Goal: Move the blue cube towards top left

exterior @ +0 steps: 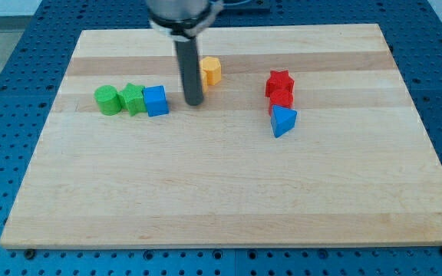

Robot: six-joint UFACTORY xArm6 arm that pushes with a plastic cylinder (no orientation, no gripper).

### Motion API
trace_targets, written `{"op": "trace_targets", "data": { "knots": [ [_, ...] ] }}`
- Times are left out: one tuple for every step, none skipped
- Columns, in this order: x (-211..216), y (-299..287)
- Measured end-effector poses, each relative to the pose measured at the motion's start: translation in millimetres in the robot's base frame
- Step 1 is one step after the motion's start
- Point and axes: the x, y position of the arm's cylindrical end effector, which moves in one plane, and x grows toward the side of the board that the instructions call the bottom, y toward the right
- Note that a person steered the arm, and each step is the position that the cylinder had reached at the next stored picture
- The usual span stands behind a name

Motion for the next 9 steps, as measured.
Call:
{"op": "trace_targets", "data": {
  "knots": [
    [8,1],
    [16,-33],
    [16,-69],
    [16,-83],
    [22,-83],
    [42,-97],
    [42,-106],
    [42,-106],
    [16,-105]
  ]
}}
